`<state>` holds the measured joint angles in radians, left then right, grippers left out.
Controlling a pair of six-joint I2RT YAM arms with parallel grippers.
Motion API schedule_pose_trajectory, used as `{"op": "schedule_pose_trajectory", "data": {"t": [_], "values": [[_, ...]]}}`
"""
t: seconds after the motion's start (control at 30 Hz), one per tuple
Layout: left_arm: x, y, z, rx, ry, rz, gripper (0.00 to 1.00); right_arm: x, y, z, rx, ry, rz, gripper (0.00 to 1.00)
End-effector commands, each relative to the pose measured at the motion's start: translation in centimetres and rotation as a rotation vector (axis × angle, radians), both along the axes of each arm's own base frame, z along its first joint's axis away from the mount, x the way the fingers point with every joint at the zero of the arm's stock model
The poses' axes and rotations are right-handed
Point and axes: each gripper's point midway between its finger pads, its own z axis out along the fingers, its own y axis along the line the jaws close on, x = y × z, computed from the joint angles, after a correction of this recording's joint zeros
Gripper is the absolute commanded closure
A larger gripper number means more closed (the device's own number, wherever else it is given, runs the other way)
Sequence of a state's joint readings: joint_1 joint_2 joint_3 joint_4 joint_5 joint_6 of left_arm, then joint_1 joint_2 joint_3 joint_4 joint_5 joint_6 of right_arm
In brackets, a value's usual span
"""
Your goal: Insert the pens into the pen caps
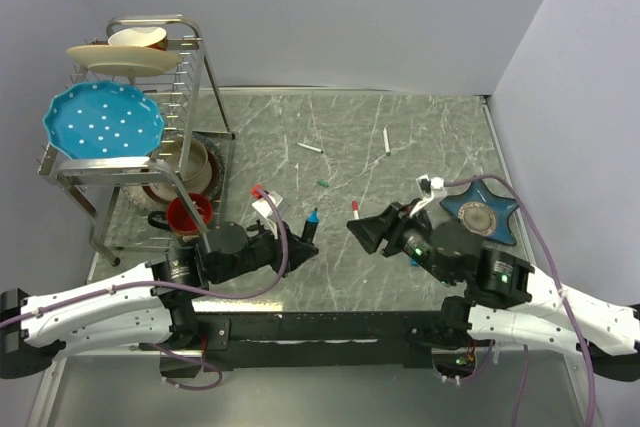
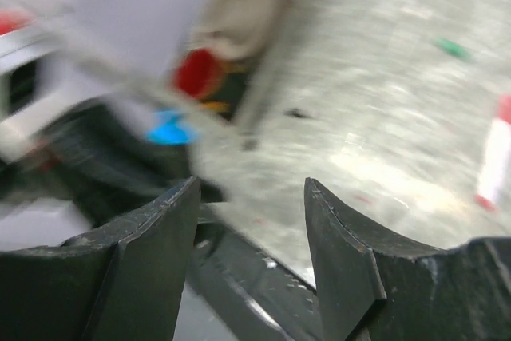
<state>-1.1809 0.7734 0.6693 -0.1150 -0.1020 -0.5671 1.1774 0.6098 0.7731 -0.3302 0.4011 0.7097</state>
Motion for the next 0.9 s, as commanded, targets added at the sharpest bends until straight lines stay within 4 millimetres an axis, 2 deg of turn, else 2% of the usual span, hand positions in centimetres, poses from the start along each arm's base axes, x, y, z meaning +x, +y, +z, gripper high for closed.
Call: {"op": "schedule_pose_trajectory", "data": {"t": [0.0,0.1,0.13,0.17,0.2,0.23,0.27,0.3,0.43,0.47,0.53,0.57,0.67,0.87], "values": [[2.3,2.6,1.7,0.057,-0.091,0.138,0.99,3.7,-5.6,-5.1,-0.231,0.184,-0.427,0.37],[2.5,2.8,1.7,0.071,-0.105,0.156,0.99,4.9,-7.3,-7.2,-0.266,0.244,-0.539,0.38],[2.4,2.4,1.5,0.075,-0.114,0.134,0.99,5.3,-7.6,-7.7,-0.29,0.241,-0.547,0.38],[2.3,2.2,1.4,0.08,-0.116,0.12,0.99,5.3,-7.7,-9.1,-0.317,0.269,-0.528,0.38],[2.2,2.0,1.1,0.095,-0.111,0.11,0.99,6.5,-9.3,-9.9,-0.325,0.303,-0.594,0.38],[2.1,1.7,0.4,0.124,-0.094,0.099,0.99,6.7,-9.9,-10.7,-0.346,0.331,-0.599,0.38],[2.1,1.5,0.9,0.128,-0.09,0.096,0.99,6.7,-10.6,-12.2,-0.36,0.379,-0.607,0.38],[1.9,1.7,0.4,0.165,-0.074,0.087,0.99,7.0,-11.7,-12.8,-0.351,0.404,-0.65,0.38],[1.6,2.1,1.0,0.212,-0.06,0.075,0.99,6.6,-13.4,-15.8,-0.239,0.5,-0.767,0.37],[1.6,2.4,1.1,0.215,-0.063,0.082,0.99,5.8,-14.4,-17.5,-0.27,0.541,-0.81,0.37],[1.5,2.9,1.5,0.203,-0.066,0.089,0.99,5.3,-16.0,-18.7,-0.25,0.595,-0.934,0.37],[1.3,3.0,1.7,0.193,-0.069,0.082,0.99,4.4,-17.0,-20.0,-0.305,0.642,-0.977,0.37],[0.8,3.2,2.0,0.156,-0.069,0.062,0.99,3.2,-18.3,-21.2,-0.306,0.73,-1.102,0.36],[0.4,3.6,2.0,0.151,-0.066,0.066,0.99,2.7,-18.1,-22.2,-0.211,0.825,-1.212,0.33]]}}
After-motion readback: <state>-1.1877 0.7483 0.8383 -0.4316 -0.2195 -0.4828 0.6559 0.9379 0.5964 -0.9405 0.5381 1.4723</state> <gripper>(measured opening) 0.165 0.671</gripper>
